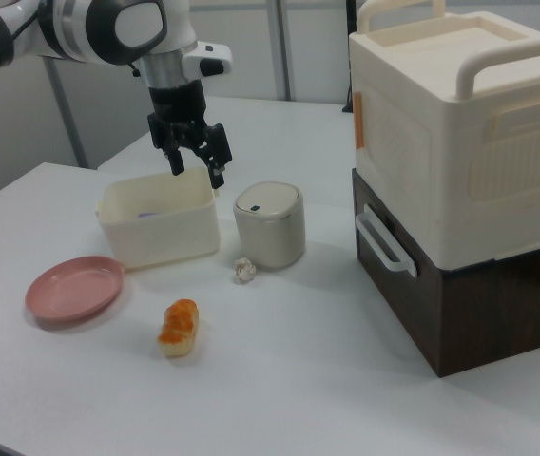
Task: Open the trash can
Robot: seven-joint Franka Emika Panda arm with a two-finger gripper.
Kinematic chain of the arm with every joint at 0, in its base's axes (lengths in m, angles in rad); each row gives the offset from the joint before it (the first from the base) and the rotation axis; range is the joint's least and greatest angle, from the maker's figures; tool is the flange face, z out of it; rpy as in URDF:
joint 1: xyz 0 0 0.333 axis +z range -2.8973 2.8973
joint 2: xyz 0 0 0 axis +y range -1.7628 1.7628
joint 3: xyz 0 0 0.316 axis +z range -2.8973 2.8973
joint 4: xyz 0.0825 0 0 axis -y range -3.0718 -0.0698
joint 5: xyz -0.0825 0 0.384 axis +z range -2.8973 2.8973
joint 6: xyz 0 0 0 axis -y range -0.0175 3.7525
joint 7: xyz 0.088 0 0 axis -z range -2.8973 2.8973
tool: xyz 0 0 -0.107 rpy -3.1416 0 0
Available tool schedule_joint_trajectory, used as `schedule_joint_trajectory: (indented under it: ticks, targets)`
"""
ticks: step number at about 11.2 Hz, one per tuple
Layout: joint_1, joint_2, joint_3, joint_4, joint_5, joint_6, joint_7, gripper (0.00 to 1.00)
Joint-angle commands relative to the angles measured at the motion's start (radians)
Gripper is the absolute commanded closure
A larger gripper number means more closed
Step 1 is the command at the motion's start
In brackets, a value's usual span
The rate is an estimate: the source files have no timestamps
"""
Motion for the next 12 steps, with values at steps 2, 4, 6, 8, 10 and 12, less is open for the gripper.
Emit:
schedule_joint_trajectory:
  ticks: [2, 4, 6, 8, 10, 12]
  targets:
    - [0.018, -0.027, -0.016, -0.034, -0.006, 0.032, -0.02, 0.0]
    - [0.018, -0.027, -0.016, -0.034, -0.006, 0.032, -0.02, 0.0]
    - [0.018, -0.027, -0.016, -0.033, -0.006, 0.032, -0.02, 0.0]
    - [0.018, -0.027, -0.016, -0.036, -0.009, 0.032, -0.022, 0.02]
    - [0.027, -0.013, -0.016, -0.037, -0.021, 0.062, -0.034, 0.64]
    - [0.037, 0.023, -0.006, -0.033, -0.03, 0.13, -0.098, 1.0]
